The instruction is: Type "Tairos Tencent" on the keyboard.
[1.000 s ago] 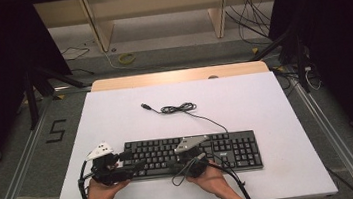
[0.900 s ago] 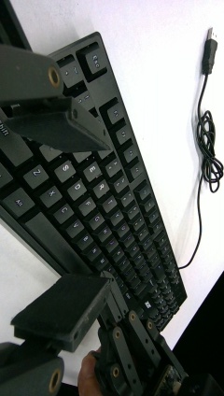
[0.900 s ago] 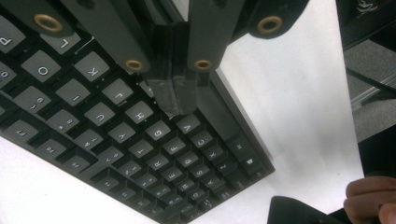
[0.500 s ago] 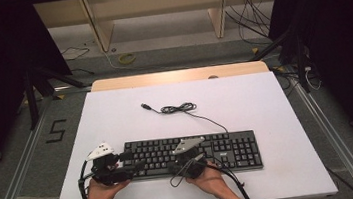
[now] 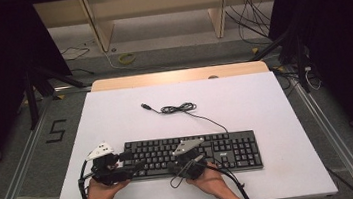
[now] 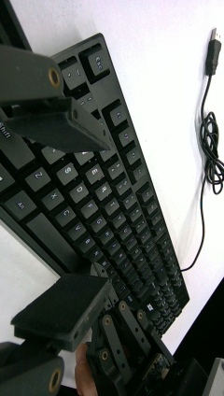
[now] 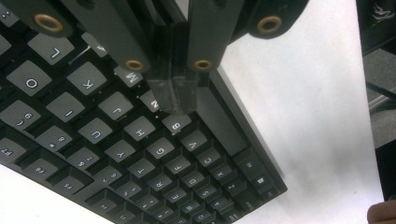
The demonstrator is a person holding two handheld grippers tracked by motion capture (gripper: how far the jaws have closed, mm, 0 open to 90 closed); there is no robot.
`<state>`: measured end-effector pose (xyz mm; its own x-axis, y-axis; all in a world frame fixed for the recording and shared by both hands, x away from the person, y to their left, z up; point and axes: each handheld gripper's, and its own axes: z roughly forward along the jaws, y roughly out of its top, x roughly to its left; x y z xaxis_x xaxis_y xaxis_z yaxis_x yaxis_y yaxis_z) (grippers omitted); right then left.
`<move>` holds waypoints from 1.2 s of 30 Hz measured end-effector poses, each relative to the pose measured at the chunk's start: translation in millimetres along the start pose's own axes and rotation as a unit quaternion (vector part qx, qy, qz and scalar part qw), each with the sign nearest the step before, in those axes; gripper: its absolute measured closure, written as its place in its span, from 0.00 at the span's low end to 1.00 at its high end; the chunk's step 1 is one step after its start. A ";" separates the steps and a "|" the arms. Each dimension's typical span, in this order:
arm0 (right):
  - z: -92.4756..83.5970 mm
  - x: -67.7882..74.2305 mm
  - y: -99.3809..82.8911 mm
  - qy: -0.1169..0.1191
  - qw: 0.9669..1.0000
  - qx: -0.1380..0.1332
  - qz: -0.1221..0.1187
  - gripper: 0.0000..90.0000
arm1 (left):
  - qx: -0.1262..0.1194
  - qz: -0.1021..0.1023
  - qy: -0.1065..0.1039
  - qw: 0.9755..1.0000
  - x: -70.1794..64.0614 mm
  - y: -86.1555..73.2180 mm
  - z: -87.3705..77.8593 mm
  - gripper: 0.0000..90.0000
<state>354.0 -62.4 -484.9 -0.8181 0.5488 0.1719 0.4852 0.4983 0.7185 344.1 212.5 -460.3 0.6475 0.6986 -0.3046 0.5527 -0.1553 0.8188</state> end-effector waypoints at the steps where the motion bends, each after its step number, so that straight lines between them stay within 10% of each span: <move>1: -0.2 -0.2 0.2 0.000 1.000 0.000 0.002 1.00 | 0.000 0.000 0.000 1.000 0.2 0.0 0.0 0.31; 13: -16.2 -7.9 8.1 0.019 0.998 -0.047 0.038 0.78 | -0.001 -0.002 0.003 1.000 1.2 -0.1 0.2 0.31; 36: -18.1 -24.0 16.1 0.004 0.997 -0.052 0.053 0.50 | 0.012 -0.006 0.016 1.000 4.9 -0.4 0.0 0.34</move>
<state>375.9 -79.6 -465.2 -0.7661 0.5894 0.2564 0.5357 0.3652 0.7613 347.1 216.0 -462.1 0.6247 0.7217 -0.2982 0.5730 -0.1643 0.8029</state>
